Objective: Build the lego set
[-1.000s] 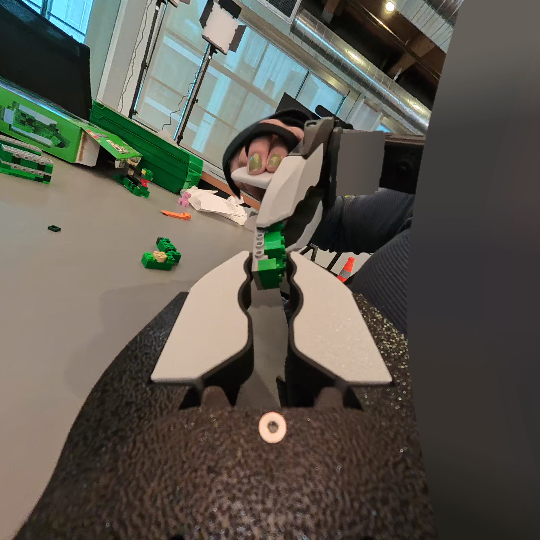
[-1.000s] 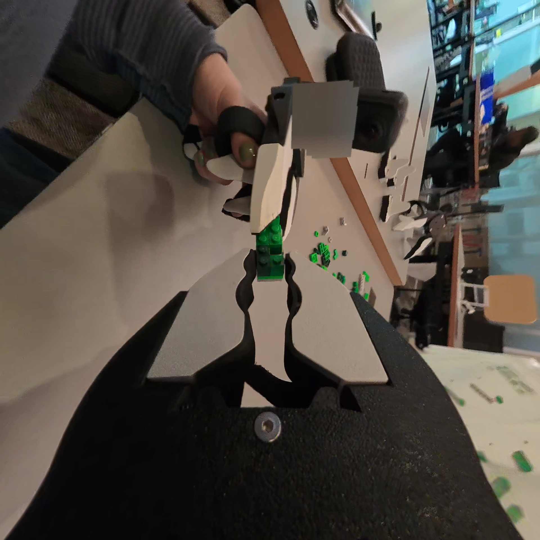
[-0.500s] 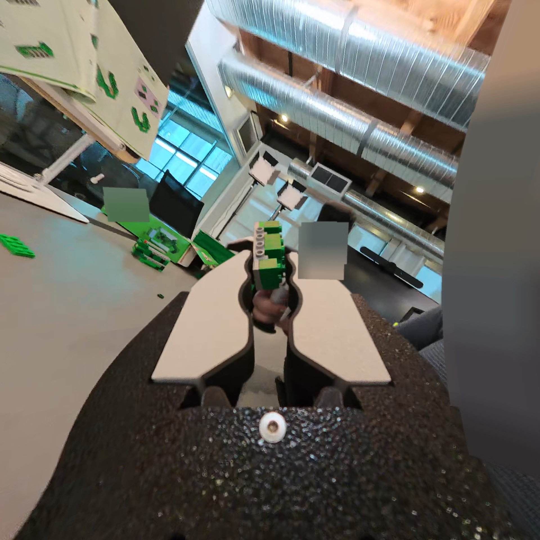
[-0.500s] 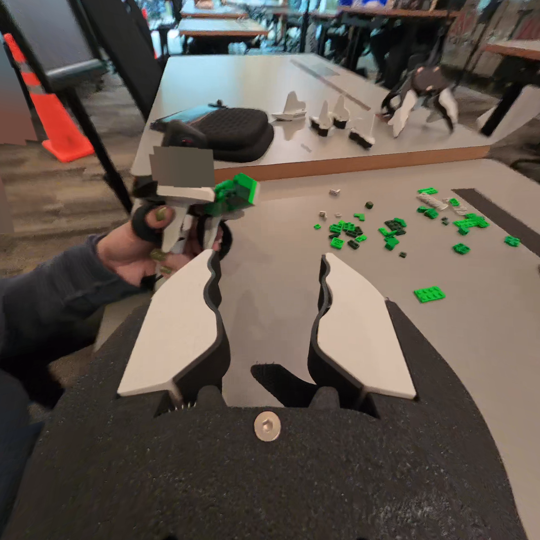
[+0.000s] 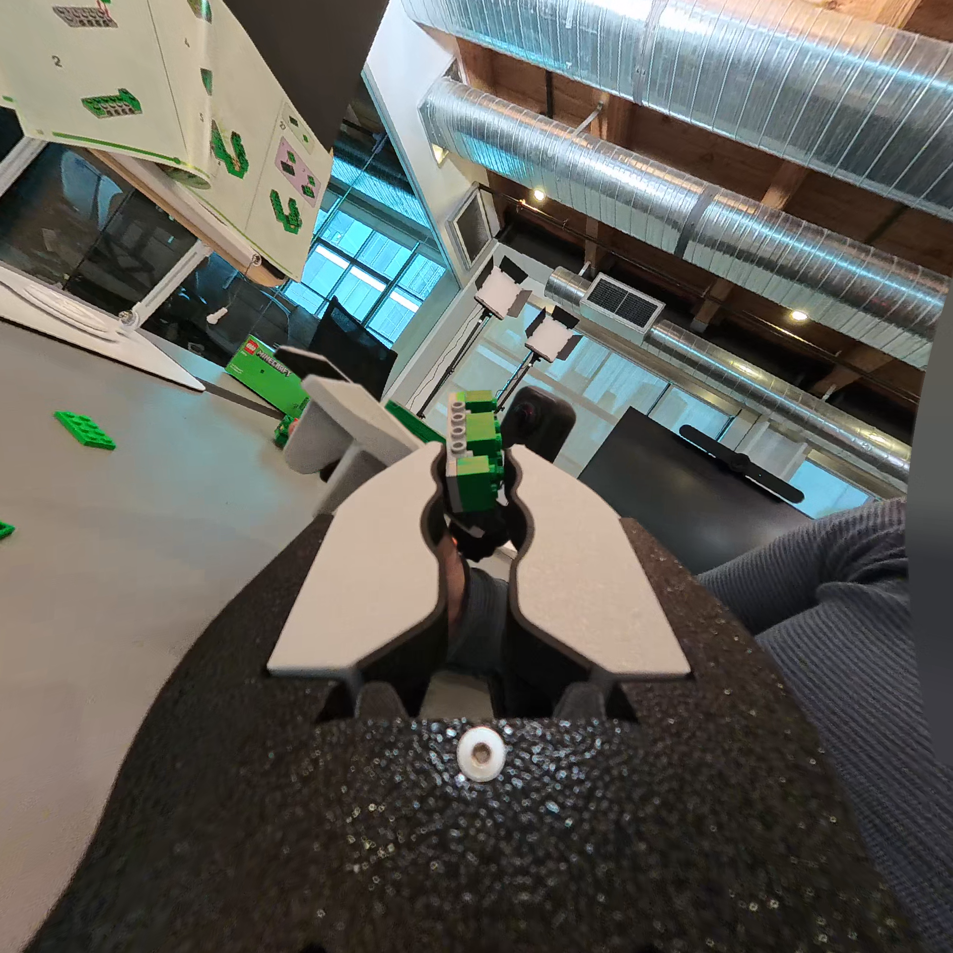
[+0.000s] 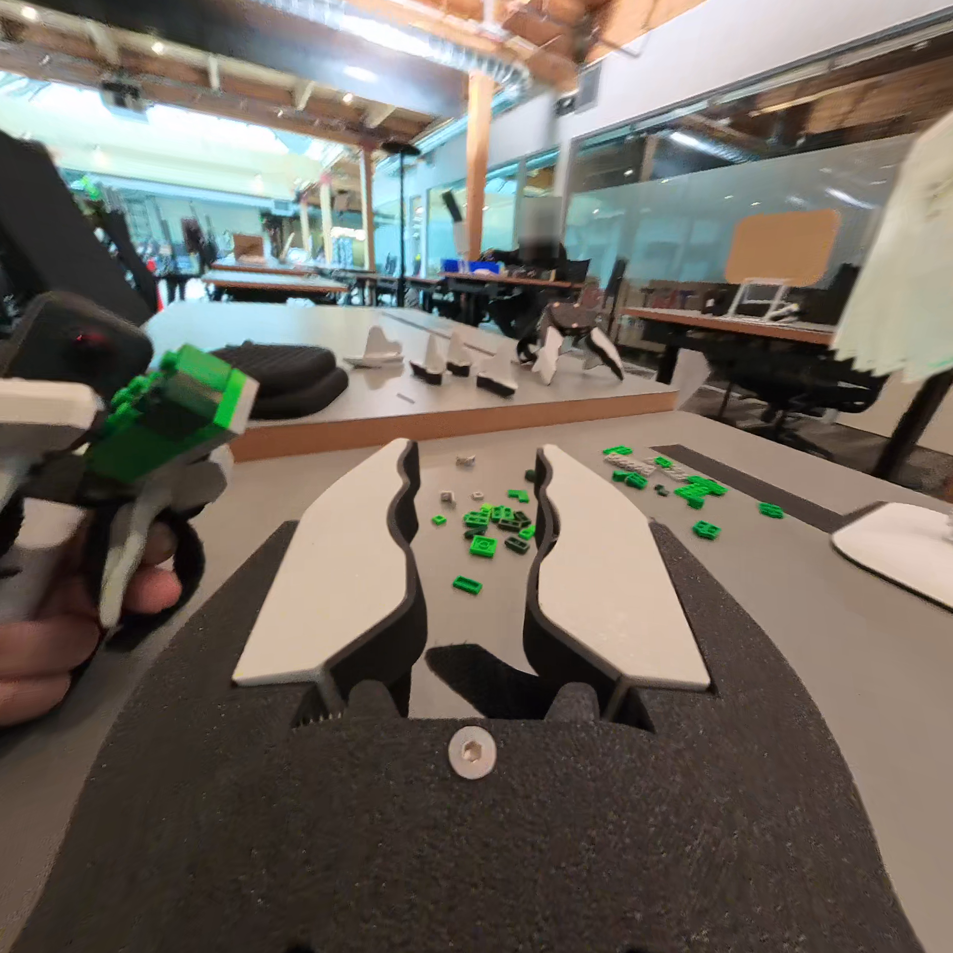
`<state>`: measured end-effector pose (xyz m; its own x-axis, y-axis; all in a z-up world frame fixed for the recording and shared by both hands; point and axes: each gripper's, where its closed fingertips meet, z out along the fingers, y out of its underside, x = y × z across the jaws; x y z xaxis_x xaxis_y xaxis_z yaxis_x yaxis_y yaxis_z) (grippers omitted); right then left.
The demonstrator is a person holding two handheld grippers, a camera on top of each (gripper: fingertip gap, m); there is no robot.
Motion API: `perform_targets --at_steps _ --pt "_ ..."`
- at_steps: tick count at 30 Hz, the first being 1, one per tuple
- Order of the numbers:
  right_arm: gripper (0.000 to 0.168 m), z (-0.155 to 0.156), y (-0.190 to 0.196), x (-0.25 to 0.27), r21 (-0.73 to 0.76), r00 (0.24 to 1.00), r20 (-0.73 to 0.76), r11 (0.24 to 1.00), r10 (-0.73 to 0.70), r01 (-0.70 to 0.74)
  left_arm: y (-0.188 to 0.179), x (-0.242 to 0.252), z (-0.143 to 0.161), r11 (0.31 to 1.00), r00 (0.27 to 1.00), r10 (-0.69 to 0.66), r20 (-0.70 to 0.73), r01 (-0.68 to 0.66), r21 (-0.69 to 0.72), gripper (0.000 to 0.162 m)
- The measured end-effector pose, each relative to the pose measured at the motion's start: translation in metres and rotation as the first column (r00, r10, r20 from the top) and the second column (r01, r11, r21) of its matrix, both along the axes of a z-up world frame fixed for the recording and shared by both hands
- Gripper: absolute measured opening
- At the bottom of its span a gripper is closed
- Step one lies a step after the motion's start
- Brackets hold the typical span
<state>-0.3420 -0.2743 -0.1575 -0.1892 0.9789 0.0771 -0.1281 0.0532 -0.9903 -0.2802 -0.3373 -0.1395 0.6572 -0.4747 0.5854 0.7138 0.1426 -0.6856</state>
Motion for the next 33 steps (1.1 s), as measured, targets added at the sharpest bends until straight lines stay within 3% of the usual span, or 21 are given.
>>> perform_targets --at_steps 4,21,33 --pt "0.04 0.004 0.001 0.003 0.034 0.998 -0.046 0.999 -0.037 0.038 0.0 0.0 0.0 1.0 1.0 -0.001 0.005 0.001 0.0 0.02" --pt "0.038 0.021 0.009 0.014 -0.065 0.987 -0.154 0.997 -0.047 0.037 0.001 -0.002 -0.001 1.0 1.0 0.0 0.025 0.0 -0.006 0.02" --pt "0.031 0.018 0.003 0.013 -0.054 0.993 -0.115 0.998 -0.019 0.013 0.003 -0.003 -0.003 1.0 1.0 0.011 0.027 -0.01 -0.023 0.019"
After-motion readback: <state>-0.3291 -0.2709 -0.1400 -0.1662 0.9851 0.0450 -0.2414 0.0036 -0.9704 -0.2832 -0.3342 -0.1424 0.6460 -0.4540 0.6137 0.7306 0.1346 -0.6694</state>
